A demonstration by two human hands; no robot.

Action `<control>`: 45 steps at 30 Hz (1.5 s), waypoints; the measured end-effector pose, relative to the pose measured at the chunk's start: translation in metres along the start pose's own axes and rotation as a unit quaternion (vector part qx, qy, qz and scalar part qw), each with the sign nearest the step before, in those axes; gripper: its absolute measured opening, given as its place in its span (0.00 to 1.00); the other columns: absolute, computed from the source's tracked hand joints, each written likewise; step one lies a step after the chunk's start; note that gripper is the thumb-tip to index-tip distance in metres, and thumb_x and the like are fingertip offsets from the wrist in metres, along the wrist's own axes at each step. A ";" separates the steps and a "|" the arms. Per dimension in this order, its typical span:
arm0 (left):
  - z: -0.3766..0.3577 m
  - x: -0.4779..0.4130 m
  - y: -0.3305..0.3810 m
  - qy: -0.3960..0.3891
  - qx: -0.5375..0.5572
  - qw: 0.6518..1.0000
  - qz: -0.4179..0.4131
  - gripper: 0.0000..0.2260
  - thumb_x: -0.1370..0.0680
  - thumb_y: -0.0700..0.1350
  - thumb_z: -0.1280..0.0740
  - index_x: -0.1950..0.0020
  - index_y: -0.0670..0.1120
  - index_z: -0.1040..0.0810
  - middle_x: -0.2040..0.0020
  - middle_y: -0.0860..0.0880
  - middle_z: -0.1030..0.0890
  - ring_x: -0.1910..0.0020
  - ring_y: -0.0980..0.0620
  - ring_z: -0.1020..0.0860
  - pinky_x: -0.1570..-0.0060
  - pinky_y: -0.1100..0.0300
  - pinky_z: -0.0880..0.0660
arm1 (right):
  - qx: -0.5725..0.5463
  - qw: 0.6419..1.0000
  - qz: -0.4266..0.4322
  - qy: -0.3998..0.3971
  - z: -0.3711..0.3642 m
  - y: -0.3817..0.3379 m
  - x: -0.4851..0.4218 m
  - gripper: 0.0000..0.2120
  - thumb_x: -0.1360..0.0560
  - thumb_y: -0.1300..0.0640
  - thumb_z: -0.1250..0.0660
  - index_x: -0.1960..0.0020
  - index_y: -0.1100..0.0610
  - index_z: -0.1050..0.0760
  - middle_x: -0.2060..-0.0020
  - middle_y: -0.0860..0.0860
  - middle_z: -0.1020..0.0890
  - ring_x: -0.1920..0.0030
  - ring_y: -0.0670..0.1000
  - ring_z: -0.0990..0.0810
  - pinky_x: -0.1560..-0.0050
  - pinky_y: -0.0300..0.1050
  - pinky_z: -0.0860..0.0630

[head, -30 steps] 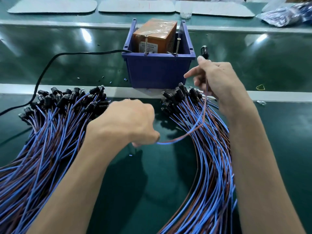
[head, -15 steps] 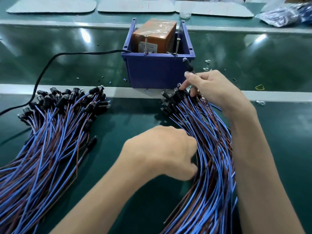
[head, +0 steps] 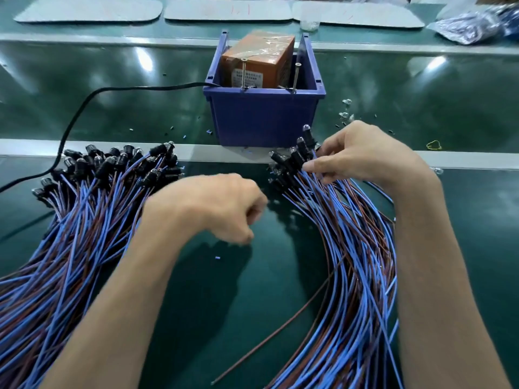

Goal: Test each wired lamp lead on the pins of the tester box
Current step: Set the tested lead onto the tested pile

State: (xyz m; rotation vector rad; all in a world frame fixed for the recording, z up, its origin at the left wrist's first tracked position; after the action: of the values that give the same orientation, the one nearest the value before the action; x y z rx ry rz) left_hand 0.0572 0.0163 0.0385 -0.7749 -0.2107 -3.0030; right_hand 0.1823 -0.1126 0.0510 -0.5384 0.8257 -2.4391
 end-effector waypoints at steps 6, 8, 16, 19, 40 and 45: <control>0.017 0.001 -0.081 0.203 0.096 0.961 0.163 0.10 0.30 0.46 0.29 0.52 0.58 0.24 0.52 0.55 0.22 0.49 0.48 0.24 0.47 0.55 0.26 | 0.027 0.999 -0.023 0.035 0.007 0.000 0.003 0.13 0.30 0.44 0.27 0.63 0.54 0.18 0.74 0.44 0.18 0.63 0.47 0.18 0.61 0.35 0.26; 0.020 0.010 -0.110 0.256 0.096 0.929 0.249 0.14 0.32 0.50 0.25 0.48 0.57 0.22 0.45 0.49 0.22 0.43 0.43 0.24 0.44 0.51 0.26 | 0.068 0.997 -0.028 0.021 0.006 0.002 0.003 0.12 0.32 0.44 0.26 0.63 0.53 0.18 0.74 0.45 0.18 0.65 0.44 0.21 0.64 0.35 0.29; 0.009 0.030 -0.145 0.200 0.157 0.896 0.363 0.13 0.37 0.49 0.19 0.68 0.55 0.23 0.52 0.43 0.19 0.49 0.40 0.22 0.45 0.48 0.25 | 0.097 0.994 -0.039 0.021 -0.003 0.003 0.000 0.12 0.31 0.52 0.27 0.70 0.55 0.19 0.77 0.45 0.19 0.73 0.39 0.23 0.55 0.40 0.23; 0.012 0.032 -0.142 0.219 0.161 0.889 0.369 0.12 0.37 0.49 0.19 0.68 0.54 0.22 0.53 0.43 0.19 0.50 0.40 0.22 0.48 0.50 0.25 | 0.042 0.996 -0.046 0.066 0.001 0.003 -0.001 0.12 0.29 0.55 0.28 0.69 0.57 0.19 0.75 0.48 0.17 0.69 0.42 0.18 0.48 0.45 0.21; 0.036 0.014 -0.063 0.397 0.333 0.848 0.110 0.05 0.34 0.49 0.22 0.60 0.53 0.16 0.64 0.52 0.16 0.63 0.59 0.20 0.56 0.63 0.24 | 0.021 0.987 0.121 -0.103 -0.038 -0.039 0.004 0.10 0.28 0.46 0.28 0.52 0.51 0.18 0.68 0.43 0.16 0.67 0.39 0.19 0.62 0.30 0.25; 0.045 0.014 -0.013 0.450 0.492 0.741 -0.078 0.06 0.31 0.41 0.23 0.61 0.51 0.17 0.66 0.56 0.17 0.67 0.61 0.22 0.64 0.68 0.25 | -0.056 0.974 0.150 -0.160 -0.047 -0.045 0.009 0.03 0.26 0.49 0.30 0.53 0.47 0.19 0.63 0.50 0.16 0.63 0.47 0.18 0.58 0.39 0.23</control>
State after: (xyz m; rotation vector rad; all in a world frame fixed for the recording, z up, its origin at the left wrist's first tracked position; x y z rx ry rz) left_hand 0.0657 0.0351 0.0830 0.7834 -1.5982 -2.3655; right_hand 0.1367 -0.0660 0.0469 -0.7661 0.8406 -1.9753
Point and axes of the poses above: each hand's wrist, its own x-axis away from the middle knuckle, its own z-axis out of the back of the hand, y = z × x, the point moved 5 cm from there along -x, towards the middle knuckle
